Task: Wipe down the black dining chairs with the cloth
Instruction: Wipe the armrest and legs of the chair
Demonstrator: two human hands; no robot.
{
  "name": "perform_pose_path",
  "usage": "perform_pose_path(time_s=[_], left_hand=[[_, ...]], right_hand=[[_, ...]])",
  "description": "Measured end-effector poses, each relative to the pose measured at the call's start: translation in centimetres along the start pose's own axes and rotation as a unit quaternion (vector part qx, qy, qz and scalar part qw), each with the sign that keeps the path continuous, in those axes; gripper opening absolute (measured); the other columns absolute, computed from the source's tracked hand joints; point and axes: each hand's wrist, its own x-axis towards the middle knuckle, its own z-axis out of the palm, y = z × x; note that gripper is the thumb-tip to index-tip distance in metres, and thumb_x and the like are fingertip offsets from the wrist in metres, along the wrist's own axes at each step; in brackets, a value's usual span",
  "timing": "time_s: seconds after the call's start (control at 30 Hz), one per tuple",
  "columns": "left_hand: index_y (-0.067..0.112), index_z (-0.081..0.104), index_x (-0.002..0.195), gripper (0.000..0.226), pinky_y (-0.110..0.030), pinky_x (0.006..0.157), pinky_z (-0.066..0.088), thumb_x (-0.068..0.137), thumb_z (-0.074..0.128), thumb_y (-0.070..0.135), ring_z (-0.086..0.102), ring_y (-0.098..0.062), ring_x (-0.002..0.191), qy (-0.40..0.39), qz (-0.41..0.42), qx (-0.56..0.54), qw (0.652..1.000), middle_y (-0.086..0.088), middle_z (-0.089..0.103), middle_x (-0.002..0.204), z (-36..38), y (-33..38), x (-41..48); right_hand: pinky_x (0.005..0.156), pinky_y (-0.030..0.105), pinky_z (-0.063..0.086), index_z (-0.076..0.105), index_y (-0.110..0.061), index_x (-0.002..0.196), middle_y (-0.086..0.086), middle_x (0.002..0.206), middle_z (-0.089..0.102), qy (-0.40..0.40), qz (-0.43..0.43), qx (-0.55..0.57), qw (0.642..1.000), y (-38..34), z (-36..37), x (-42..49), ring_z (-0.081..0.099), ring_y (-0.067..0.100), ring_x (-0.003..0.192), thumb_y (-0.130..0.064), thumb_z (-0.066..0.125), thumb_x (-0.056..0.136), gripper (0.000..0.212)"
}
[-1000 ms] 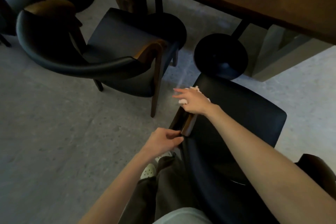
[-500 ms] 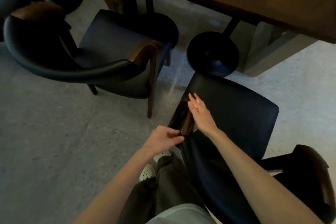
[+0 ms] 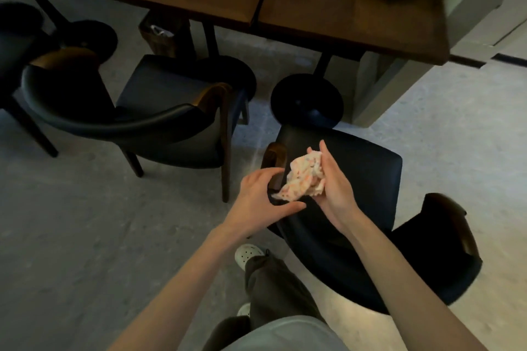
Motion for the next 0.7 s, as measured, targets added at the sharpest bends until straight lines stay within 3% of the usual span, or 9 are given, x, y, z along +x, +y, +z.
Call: perform_pose_path(time_s=[0.13, 0.23, 0.37, 0.43, 0.5, 0.7], left_hand=[[0.031, 0.060, 0.115, 0.041, -0.016, 0.089, 0.038, 0.078, 0.072, 0.046, 0.047, 0.001, 0.110, 0.083, 0.115, -0.016, 0.990, 0.015, 0.057, 0.114, 0.9, 1.4, -4.2], [0.025, 0.067, 0.100, 0.015, -0.013, 0.075, 0.047, 0.086, 0.069, 0.028, 0.058, 0.004, 0.088, 0.076, 0.134, -0.080, 0.985, 0.017, 0.063, 0.091, 1.4, 2.9, -8.0], [0.023, 0.065, 0.097, 0.007, -0.017, 0.068, 0.051, 0.090, 0.064, 0.024, 0.062, 0.000, 0.078, 0.043, 0.140, -0.117, 0.982, 0.011, 0.065, 0.084, 2.2, 5.5, -11.3], [0.022, 0.063, 0.097, 0.006, -0.026, 0.070, 0.053, 0.092, 0.062, 0.024, 0.062, -0.003, 0.077, 0.032, 0.141, -0.113, 0.983, 0.009, 0.065, 0.084, 2.6, 6.8, -12.1], [0.022, 0.061, 0.097, 0.006, -0.026, 0.069, 0.053, 0.093, 0.061, 0.025, 0.061, -0.001, 0.077, 0.028, 0.145, -0.099, 0.984, 0.010, 0.064, 0.085, 3.3, 8.0, -12.6], [0.023, 0.059, 0.094, 0.003, -0.021, 0.069, 0.049, 0.093, 0.061, 0.025, 0.060, -0.001, 0.080, 0.001, 0.162, -0.071, 0.984, 0.011, 0.062, 0.085, 7.5, 11.8, -14.0]], right_hand=[[0.086, 0.027, 0.052, 0.027, -0.035, 0.150, -0.015, 0.145, 0.043, -0.016, -0.030, 0.008, 0.999, 0.2, 0.1, -5.8, 0.056, 0.006, 0.115, -0.048, 0.041, 0.093, 0.060], [0.081, 0.023, 0.054, 0.031, -0.035, 0.148, -0.018, 0.128, 0.055, -0.024, -0.055, -0.045, 0.997, 0.4, -0.6, -10.5, 0.062, 0.001, 0.108, -0.052, 0.043, 0.085, 0.067], [0.095, 0.027, 0.050, 0.031, -0.035, 0.146, -0.009, 0.125, 0.059, -0.009, -0.065, -0.175, 0.982, 0.1, -2.4, -16.4, 0.060, 0.005, 0.114, -0.056, 0.058, 0.079, 0.076], [0.088, 0.014, 0.049, 0.039, -0.039, 0.136, -0.017, 0.120, 0.059, 0.021, -0.075, -0.223, 0.972, -0.2, -4.0, -18.7, 0.058, -0.004, 0.108, -0.049, 0.060, 0.084, 0.056], [0.073, 0.004, 0.046, 0.042, -0.042, 0.120, -0.020, 0.111, 0.056, 0.069, -0.078, -0.234, 0.967, -0.4, -6.0, -20.5, 0.056, -0.009, 0.097, -0.037, 0.055, 0.095, 0.029], [0.074, 0.019, 0.048, 0.046, -0.025, 0.114, -0.005, 0.107, 0.057, 0.148, -0.054, -0.278, 0.947, -0.6, -13.9, -25.7, 0.058, 0.004, 0.098, -0.032, 0.054, 0.098, 0.019]])
